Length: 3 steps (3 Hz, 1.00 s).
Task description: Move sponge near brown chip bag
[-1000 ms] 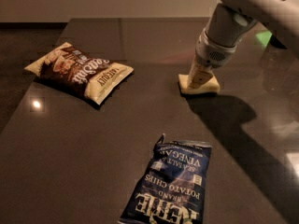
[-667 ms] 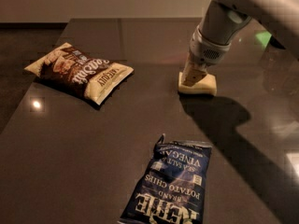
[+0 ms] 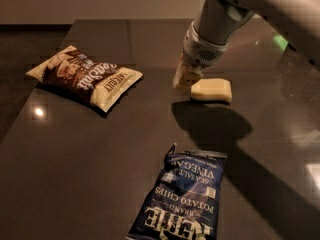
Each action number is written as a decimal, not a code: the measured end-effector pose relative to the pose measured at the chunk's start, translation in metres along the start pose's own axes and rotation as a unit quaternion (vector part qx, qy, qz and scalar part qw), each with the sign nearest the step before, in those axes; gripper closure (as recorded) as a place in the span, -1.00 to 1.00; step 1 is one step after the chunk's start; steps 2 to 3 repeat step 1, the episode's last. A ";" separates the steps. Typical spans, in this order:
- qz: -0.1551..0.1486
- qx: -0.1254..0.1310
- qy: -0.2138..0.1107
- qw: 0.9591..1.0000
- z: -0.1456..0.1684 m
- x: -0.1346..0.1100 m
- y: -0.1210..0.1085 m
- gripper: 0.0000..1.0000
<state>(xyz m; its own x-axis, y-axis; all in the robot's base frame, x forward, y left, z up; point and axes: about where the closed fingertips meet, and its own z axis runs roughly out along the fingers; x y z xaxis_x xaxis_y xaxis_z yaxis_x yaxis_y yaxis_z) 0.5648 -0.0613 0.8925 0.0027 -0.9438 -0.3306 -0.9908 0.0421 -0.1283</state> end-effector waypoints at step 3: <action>-0.004 0.001 -0.004 1.000 0.001 -0.006 0.001 0.25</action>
Offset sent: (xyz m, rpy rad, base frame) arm 0.0000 0.0000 0.0000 0.0000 0.0000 0.0000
